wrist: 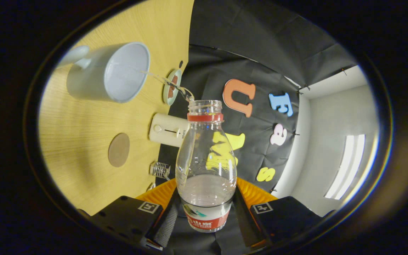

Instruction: Take the bottle from table, then pour the juice into the cup, finally place the bottle on the coaster

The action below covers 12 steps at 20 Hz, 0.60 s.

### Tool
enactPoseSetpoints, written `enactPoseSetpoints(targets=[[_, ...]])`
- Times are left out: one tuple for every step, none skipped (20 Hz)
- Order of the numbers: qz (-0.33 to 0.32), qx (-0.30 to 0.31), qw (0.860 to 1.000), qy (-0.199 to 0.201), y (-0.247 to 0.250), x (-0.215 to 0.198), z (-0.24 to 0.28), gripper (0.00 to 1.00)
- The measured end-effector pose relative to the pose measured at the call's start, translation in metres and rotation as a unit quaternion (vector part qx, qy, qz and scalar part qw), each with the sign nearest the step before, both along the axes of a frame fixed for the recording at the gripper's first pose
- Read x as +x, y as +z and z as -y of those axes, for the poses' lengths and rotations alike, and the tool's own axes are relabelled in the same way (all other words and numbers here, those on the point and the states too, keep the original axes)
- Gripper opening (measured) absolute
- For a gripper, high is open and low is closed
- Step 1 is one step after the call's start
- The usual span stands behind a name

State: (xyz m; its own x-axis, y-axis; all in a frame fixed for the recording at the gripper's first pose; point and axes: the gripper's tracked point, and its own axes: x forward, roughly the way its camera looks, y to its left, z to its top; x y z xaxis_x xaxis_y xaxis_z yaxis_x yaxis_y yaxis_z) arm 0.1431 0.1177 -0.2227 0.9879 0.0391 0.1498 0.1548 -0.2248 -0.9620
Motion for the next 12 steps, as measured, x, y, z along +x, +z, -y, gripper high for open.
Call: enactPoseSetpoints(targets=[[0.003,-0.003,1.0,-0.001,0.0009,0.0,0.0006,0.8],[0.005,-0.005,1.0,-0.001,0.0024,0.0003,0.0013,0.8],[0.007,-0.007,1.0,-0.001,0.0027,0.001,0.0011,0.8],[0.011,-0.012,1.0,0.0,0.0044,0.0005,0.0003,0.8],[0.013,-0.015,1.0,0.001,0.0055,0.0004,-0.0007,0.8],[0.011,-0.015,1.0,0.001,0.0049,0.0007,-0.0009,0.8],[0.01,-0.015,1.0,0.002,0.0042,0.0033,-0.0007,0.8],[0.011,-0.016,1.0,0.003,0.0042,0.0032,-0.0008,0.8],[0.012,-0.018,1.0,0.004,0.0043,0.0033,-0.0016,0.8],[0.013,-0.019,1.0,0.005,0.0041,0.0031,-0.0021,0.8],[0.015,-0.022,1.0,0.006,0.0043,0.004,-0.0028,0.8],[0.016,-0.027,0.999,0.006,0.0046,0.0044,-0.003,0.8]])
